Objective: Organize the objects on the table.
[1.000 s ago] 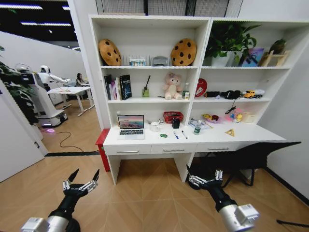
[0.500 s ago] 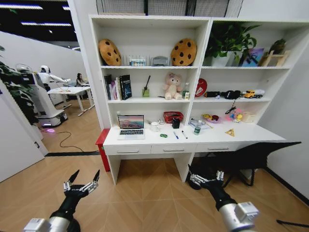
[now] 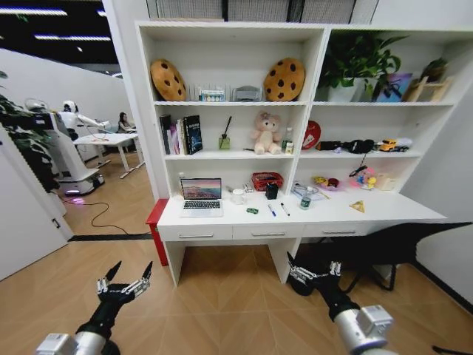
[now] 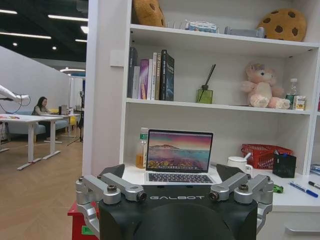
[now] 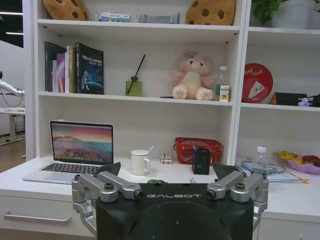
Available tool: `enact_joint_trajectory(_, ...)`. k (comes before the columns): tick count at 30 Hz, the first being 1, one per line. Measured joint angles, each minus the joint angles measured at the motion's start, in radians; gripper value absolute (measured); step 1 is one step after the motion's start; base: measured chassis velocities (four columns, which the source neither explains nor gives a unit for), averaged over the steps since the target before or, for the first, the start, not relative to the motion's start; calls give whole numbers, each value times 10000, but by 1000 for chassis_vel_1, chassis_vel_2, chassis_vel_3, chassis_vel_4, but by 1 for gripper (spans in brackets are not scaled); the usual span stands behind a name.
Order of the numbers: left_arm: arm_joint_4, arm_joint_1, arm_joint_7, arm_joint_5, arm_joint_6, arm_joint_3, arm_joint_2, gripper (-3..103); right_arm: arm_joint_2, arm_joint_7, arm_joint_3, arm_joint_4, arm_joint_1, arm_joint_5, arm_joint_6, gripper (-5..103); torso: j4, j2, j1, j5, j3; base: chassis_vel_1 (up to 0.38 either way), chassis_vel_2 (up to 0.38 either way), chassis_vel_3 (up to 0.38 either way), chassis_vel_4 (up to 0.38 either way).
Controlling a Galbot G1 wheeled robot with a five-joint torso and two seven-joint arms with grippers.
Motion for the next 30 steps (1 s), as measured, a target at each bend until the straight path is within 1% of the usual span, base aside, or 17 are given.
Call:
enact_joint_trajectory(10, 110, -17, 26, 5, -63, 0, -1, 100, 44, -70, -24, -87, 0, -105, 74, 100, -5, -2, 3, -8, 1, -268, 256, 278, -279)
enact_joint_trajectory(11, 120, -15, 29, 2, -73, -3, -4, 100, 45, -75, -41, -100, 18, -112, 75, 100, 2, -2, 3, 2, 1, -297, 336, 316, -338)
enact_joint_trajectory(14, 146, -15, 32, -4, -85, -5, -7, 100, 47, -109, -68, -133, 46, -138, 76, 100, 2, 0, 1, -7, -1, -380, 341, 359, -333)
enact_joint_trajectory(15, 171, -27, 32, -5, -87, -5, -6, 100, 55, -125, -82, -147, 56, -147, 76, 100, -7, -2, 3, -15, -1, -383, 344, 373, -347)
enact_joint_trajectory(16, 186, -34, 35, -5, -91, 0, -11, 100, 58, -139, -88, -171, 63, -171, 76, 100, 5, -3, 5, 8, 3, -353, 372, 341, -389)
enact_joint_trajectory(17, 186, -34, 35, -5, -91, 0, -11, 100, 58, -139, -88, -171, 63, -171, 76, 100, 5, -3, 5, 8, 3, -353, 372, 341, -389)
enact_joint_trajectory(18, 208, -48, 35, -5, -97, 8, -12, 100, 65, -156, -93, -182, 57, -197, 76, 100, -2, -2, 3, 7, 1, -367, 383, 341, -357)
enact_joint_trajectory(19, 238, -58, 37, -5, -97, 16, -12, 100, 73, -187, -94, -182, 46, -232, 76, 100, 2, -1, 3, -14, 0, -367, 336, 376, -357)
enact_joint_trajectory(21, 255, -70, 37, -5, -97, 24, -8, 100, 82, -200, -95, -187, 39, -260, 75, 100, -8, -2, 5, -19, 0, -364, 336, 368, -344)
enact_joint_trajectory(22, 271, -86, 38, -4, -97, 36, -10, 100, 87, -212, -104, -217, 39, -311, 81, 100, 5, -4, 7, 6, 3, -344, 379, 368, -380)
enact_joint_trajectory(23, 284, -108, 38, -4, -99, 44, -7, 100, 102, -219, -115, -235, 37, -364, 87, 100, -2, -3, 6, 9, 1, -344, 364, 358, -380)
enact_joint_trajectory(24, 284, -108, 38, -4, -99, 44, -7, 100, 102, -219, -115, -235, 37, -364, 87, 100, -2, -3, 6, 9, 1, -344, 364, 358, -380)
enact_joint_trajectory(25, 305, -121, 35, -4, -99, 52, -5, 100, 111, -223, -128, -239, 37, -391, 104, 100, 1, -3, 6, -9, 1, -338, 364, 288, -306)
enact_joint_trajectory(27, 329, -137, 32, -4, -98, 71, 3, 100, 123, -225, -145, -246, 40, -410, 146, 100, -9, -5, 15, -14, 3, -239, 267, 288, -231)
enact_joint_trajectory(28, 337, -143, 22, -4, -99, 76, 1, 100, 125, -226, -153, -250, 53, -419, 161, 100, 13, -8, 18, 9, 6, -158, 250, 159, -23)
enact_joint_trajectory(29, 337, -143, 22, -4, -99, 76, 1, 100, 125, -226, -153, -250, 53, -419, 161, 100, 13, -8, 18, 9, 6, -158, 250, 159, -23)
enact_joint_trajectory(30, 343, -154, 19, -3, -110, 76, 4, 100, 129, -226, -158, -250, 57, -422, 171, 100, 0, -7, 17, 6, 5, -158, 121, 78, -23)
